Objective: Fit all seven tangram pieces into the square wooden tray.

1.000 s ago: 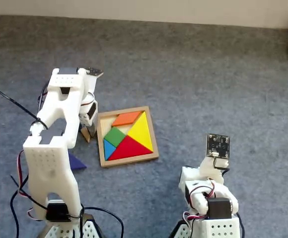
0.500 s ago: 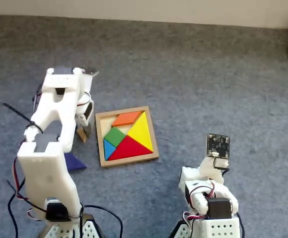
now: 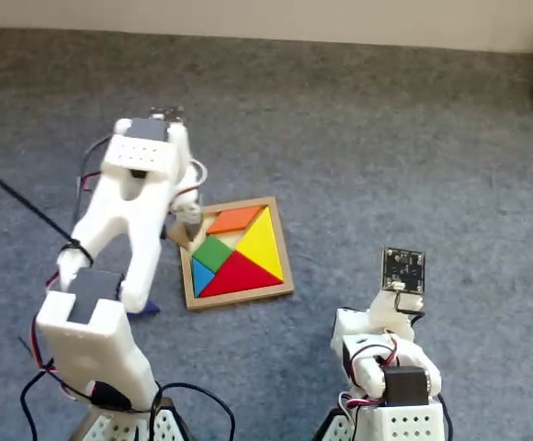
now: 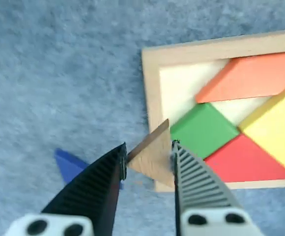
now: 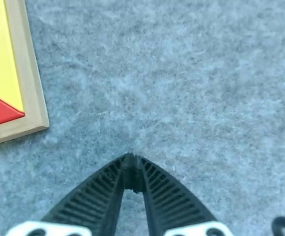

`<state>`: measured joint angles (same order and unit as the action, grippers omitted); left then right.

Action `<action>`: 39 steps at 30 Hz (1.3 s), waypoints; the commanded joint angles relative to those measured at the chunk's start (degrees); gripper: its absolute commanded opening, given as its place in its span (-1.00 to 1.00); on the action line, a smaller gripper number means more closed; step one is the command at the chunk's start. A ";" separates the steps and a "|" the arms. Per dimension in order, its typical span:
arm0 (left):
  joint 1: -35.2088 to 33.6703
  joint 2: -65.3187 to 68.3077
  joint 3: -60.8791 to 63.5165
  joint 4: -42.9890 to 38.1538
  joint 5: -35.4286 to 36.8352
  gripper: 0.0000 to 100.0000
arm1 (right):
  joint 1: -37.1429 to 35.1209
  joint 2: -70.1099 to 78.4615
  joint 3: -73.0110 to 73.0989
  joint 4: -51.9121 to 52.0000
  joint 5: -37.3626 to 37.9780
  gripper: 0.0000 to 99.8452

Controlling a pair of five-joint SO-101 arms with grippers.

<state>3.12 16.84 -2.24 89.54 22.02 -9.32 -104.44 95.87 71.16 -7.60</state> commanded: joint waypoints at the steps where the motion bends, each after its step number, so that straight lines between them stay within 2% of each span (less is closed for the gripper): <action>1: 6.11 -3.91 -0.75 -0.09 7.56 -0.87 | 0.66 -0.75 7.78 0.40 -0.44 -0.98; 6: 11.47 -3.47 -0.13 -3.69 19.34 -0.87 | 0.66 -0.75 7.78 0.40 -0.44 -0.98; 13: 12.53 -3.30 -0.04 -5.71 45.71 -0.87 | 0.66 -0.75 7.78 0.40 -0.44 -0.98; 15: 12.53 -3.21 0.22 -5.80 50.29 -0.86 | 0.66 -0.75 7.78 0.40 -0.44 -0.98; 19: 12.53 -3.30 2.51 -7.91 51.52 -0.86 | 0.66 -0.75 7.78 0.40 -0.44 -0.98; 27: 12.00 -3.38 11.30 -21.98 51.52 -0.84 | 0.66 -0.75 7.78 0.40 -0.44 -0.98; 29: 11.56 -3.38 11.38 -22.42 51.52 -0.71 | 0.66 -0.75 7.78 0.40 -0.44 -0.98; 34: 11.56 -3.56 11.30 -22.15 51.25 -0.24 | 0.66 -0.75 7.78 0.40 -0.44 -0.98; 36: 11.65 -3.91 11.30 -22.07 51.25 -0.17 | 0.66 -0.75 7.78 0.40 -0.44 -0.98; 39: 11.65 -4.79 11.12 -21.27 51.25 -0.18 | 0.66 -0.75 7.78 0.40 -0.44 -0.98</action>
<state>14.37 16.84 9.36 67.82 73.10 -9.32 -104.44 95.87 71.16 -7.60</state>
